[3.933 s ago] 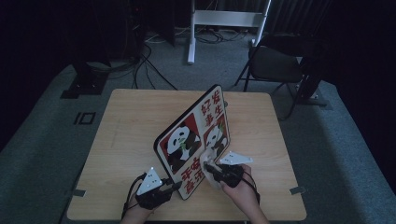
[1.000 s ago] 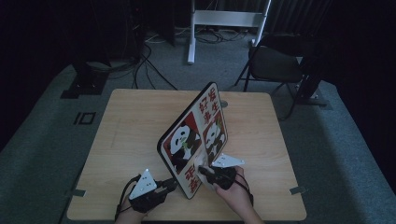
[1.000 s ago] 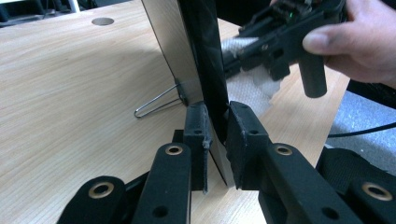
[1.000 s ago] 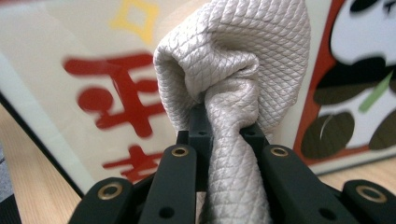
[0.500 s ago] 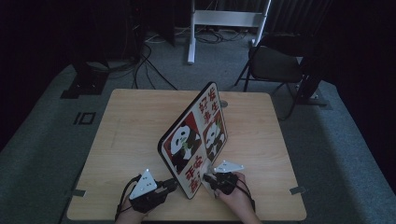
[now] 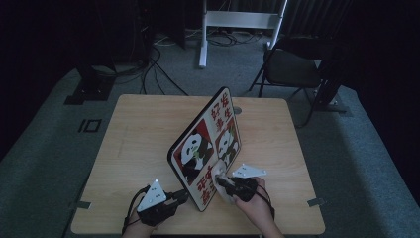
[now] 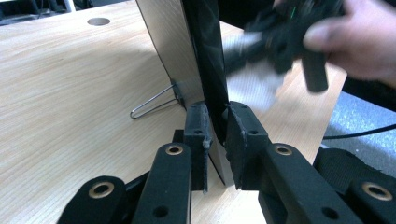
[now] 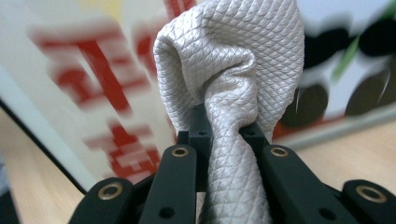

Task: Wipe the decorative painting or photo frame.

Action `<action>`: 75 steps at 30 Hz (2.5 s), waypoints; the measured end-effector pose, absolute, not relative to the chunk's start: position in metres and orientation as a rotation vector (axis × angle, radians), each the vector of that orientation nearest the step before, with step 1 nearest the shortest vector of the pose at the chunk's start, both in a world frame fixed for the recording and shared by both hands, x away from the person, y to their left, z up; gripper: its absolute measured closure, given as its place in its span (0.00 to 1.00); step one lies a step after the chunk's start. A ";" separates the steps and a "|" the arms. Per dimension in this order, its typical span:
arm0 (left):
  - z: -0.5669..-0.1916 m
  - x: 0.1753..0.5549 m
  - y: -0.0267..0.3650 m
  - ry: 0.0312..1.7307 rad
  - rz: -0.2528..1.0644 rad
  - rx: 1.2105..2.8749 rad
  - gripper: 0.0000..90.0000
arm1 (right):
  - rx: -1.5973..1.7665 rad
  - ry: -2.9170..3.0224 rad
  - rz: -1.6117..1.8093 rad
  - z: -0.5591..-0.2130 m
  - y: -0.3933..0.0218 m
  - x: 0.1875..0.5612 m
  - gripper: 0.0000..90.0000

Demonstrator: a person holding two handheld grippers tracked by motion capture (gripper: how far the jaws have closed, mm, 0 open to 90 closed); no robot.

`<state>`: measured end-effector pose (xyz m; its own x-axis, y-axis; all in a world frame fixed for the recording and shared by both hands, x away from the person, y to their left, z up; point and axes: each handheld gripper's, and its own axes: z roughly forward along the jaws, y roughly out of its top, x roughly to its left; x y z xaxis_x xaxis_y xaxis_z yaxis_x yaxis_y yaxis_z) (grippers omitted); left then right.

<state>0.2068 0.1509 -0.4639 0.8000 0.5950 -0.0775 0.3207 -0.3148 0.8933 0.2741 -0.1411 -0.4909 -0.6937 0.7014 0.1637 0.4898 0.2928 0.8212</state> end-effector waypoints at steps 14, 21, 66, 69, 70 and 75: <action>-0.464 0.207 0.150 0.684 0.320 1.934 0.88 | 0.868 2.162 1.591 -0.392 -0.124 0.269 0.90; -0.465 0.207 0.150 0.683 0.320 1.932 0.88 | 0.768 2.111 1.665 -0.354 -0.106 0.270 0.90; -0.410 0.208 0.156 0.788 0.439 1.736 0.82 | 0.671 2.130 1.620 -0.336 -0.069 0.279 0.90; -0.410 0.208 0.156 0.787 0.437 1.739 0.82 | 0.677 2.148 1.601 -0.344 -0.071 0.278 0.90; -0.410 0.208 0.156 0.784 0.439 1.741 0.82 | 0.681 2.155 1.594 -0.347 -0.072 0.278 0.90; -0.410 0.208 0.157 0.776 0.436 1.747 0.82 | 0.701 2.176 1.575 -0.363 -0.077 0.276 0.90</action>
